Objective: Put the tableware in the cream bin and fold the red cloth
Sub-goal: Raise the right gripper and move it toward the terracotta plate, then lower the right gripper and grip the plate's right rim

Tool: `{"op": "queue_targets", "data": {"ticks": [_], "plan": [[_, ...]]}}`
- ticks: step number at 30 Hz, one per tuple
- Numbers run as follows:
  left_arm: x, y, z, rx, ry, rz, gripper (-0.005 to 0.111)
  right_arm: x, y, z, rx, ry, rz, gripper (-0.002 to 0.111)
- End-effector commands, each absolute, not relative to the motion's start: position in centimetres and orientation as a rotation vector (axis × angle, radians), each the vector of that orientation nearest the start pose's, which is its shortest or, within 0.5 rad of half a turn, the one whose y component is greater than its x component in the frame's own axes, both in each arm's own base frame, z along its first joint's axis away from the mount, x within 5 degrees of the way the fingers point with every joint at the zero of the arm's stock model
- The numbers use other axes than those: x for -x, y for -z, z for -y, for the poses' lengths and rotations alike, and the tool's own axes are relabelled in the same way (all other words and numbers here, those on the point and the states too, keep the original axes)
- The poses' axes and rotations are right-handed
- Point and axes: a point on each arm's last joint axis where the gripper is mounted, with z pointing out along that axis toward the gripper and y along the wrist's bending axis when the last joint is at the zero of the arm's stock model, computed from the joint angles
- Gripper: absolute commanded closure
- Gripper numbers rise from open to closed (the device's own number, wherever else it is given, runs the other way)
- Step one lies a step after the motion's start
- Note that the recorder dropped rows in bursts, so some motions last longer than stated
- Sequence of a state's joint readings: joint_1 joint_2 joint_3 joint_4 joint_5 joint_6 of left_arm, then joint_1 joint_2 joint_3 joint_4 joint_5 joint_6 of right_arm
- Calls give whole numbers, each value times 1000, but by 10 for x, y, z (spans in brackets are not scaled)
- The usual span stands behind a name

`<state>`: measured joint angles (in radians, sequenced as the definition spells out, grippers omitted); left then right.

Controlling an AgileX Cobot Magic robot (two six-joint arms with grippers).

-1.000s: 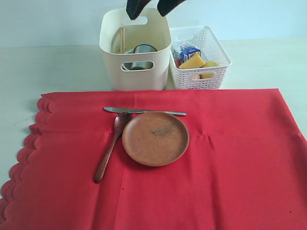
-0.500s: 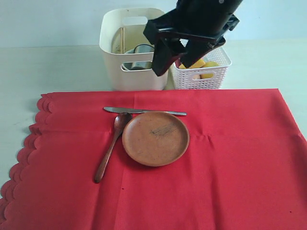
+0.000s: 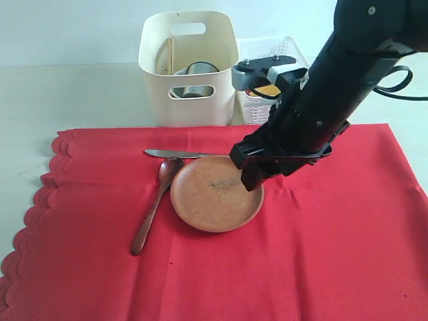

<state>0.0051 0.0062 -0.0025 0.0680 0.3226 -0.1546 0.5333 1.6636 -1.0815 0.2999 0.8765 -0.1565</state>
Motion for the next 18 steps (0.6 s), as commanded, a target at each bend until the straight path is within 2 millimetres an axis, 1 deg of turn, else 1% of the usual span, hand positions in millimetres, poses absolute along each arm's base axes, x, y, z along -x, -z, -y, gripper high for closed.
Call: {"op": "queue_targets", "data": {"ticks": [1,3,4,5,6,7,8,9,10,11,13,15,18], "plan": [[-54,-184,-2,97,47,-1799,106,-266,-209,-174,713,-412,-2801,46],[-54,-184,-2,97,47,-1799,106,-277,-201,-166,624,-424,-2820,46],[-54,-184,-2,97,47,-1799,106,-285,-194,-158,547,-456,-2843,46],[-54,-184,-2,97,47,-1799,106,-288,-190,-156,516,-490,-2855,46],[-54,-184,-2,97,47,-1799,106,-295,-180,-151,462,-580,-2876,46],[-54,-184,-2,97,47,-1799,106,-298,-176,-148,437,-625,-2883,46],[-54,-184,-2,98,48,-1799,106,-303,-166,-147,412,-738,-2895,46],[-54,-184,-2,98,48,-1799,106,-305,-162,-146,416,-779,-2896,46],[-54,-184,-2,98,48,-1799,106,-308,-153,-146,390,-859,-2913,46],[-54,-184,-2,98,48,-1799,106,-311,-144,-145,358,-903,-2925,46],[-54,-184,-2,98,48,-1799,106,-312,-133,-143,340,-918,-2950,46],[-54,-184,-2,98,48,-1799,106,-312,-126,-145,362,-956,-2952,46],[-54,-184,-2,98,48,-1799,106,-314,-118,-147,341,-986,-2956,46]]}}
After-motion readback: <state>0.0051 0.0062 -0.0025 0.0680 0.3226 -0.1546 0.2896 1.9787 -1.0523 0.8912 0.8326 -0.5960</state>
